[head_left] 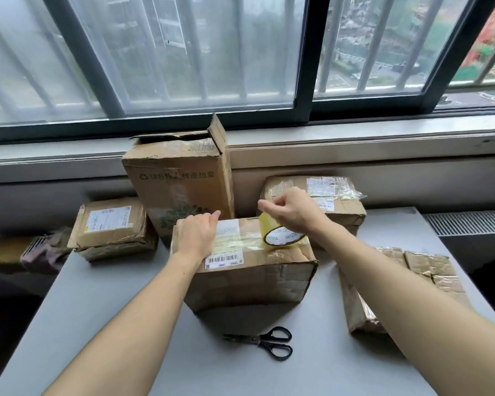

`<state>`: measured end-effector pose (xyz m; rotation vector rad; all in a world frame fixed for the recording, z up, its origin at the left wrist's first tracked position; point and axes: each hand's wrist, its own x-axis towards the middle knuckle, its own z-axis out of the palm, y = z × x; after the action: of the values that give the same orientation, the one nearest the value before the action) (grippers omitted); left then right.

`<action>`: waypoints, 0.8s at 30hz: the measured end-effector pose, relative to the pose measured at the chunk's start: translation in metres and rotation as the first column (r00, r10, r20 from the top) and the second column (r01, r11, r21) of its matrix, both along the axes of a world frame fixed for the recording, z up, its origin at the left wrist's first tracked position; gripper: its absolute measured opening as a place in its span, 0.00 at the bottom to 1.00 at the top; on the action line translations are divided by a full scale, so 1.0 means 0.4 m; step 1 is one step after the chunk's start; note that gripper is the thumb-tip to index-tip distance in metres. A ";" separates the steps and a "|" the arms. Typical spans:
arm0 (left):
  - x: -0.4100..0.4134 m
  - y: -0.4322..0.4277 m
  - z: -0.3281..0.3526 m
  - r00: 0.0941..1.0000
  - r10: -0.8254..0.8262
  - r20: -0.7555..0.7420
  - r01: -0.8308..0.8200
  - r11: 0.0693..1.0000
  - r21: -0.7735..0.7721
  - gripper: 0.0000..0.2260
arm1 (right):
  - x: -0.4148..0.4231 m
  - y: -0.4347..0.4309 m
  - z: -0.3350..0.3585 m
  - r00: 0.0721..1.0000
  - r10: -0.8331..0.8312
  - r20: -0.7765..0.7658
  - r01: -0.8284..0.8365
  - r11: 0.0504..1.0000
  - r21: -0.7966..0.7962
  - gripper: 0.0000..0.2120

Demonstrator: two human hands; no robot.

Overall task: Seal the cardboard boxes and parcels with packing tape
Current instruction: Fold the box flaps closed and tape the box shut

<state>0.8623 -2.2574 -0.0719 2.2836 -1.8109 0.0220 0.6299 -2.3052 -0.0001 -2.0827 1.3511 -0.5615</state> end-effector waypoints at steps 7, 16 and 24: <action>-0.169 -0.066 0.036 0.958 -0.133 -0.252 0.141 0.990 0.011 0.24 | -0.049 0.028 -0.041 0.811 -0.198 0.551 0.005 0.944 0.331 0.26; -0.191 -0.056 0.002 0.980 -0.156 0.126 0.137 0.980 0.143 0.12 | -0.027 -0.001 -0.047 0.840 -0.227 0.493 0.032 0.927 0.373 0.24; -0.205 -0.063 0.001 0.996 -0.083 0.025 0.082 0.996 0.033 0.20 | -0.166 -0.048 0.034 0.996 -0.008 -0.094 0.002 0.998 -0.063 0.24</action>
<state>0.7803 -2.2826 -0.0717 2.2373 -1.9310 0.0096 0.5634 -2.3245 0.0136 -2.1818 1.4082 -0.5196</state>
